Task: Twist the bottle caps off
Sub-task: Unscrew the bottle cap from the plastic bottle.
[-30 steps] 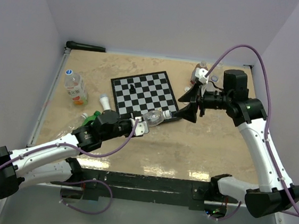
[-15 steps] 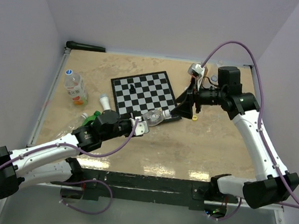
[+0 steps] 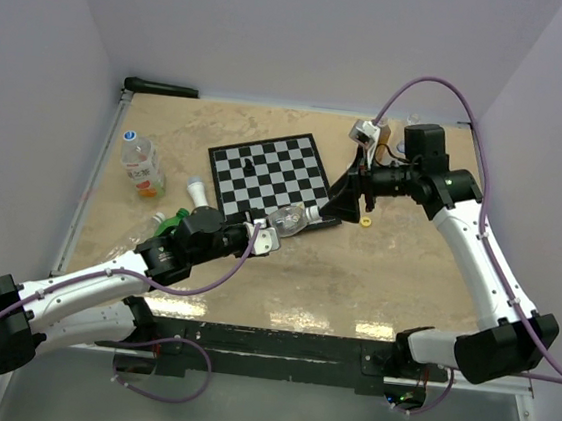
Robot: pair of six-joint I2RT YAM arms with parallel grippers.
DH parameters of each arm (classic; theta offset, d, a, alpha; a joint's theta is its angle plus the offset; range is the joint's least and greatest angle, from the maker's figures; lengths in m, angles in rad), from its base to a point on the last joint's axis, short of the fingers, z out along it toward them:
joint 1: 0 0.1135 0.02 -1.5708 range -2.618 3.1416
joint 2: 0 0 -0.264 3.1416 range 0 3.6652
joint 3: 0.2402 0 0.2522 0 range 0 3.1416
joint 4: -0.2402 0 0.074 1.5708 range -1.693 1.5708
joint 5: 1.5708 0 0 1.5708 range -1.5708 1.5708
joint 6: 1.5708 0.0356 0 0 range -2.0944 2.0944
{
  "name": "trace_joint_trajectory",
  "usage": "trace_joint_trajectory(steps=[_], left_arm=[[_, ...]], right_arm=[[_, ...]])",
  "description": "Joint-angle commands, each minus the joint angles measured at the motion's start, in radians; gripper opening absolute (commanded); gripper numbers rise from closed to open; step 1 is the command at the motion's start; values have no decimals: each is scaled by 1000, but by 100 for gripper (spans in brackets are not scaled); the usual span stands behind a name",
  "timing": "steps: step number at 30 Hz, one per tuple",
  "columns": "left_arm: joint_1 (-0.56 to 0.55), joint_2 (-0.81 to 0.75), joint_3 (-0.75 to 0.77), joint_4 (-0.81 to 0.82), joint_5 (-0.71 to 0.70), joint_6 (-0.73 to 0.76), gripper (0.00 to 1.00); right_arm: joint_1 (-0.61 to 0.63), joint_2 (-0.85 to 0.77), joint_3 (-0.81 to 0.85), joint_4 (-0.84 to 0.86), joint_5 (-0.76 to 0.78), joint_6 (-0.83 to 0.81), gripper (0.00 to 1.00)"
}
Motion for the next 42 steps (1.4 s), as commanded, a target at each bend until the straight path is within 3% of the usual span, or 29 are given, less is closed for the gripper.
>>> trace_joint_trajectory(steps=[1, 16, 26, 39, 42], left_arm=[[5, -12, 5, 37, -6, 4, 2], [5, -5, 7, 35, -8, 2, 2], [5, -9, 8, 38, -15, -1, 2], [5, -9, 7, 38, -20, -3, 2], [5, -9, 5, 40, -22, -3, 2]], right_arm=[[-4, 1, 32, 1, -34, 19, 82], [39, 60, 14, 51, -9, 102, 83], [46, 86, -14, 19, 23, 93, 73], [74, 116, -11, -52, -1, 33, 34], [82, 122, -6, -62, 5, 15, 17]])
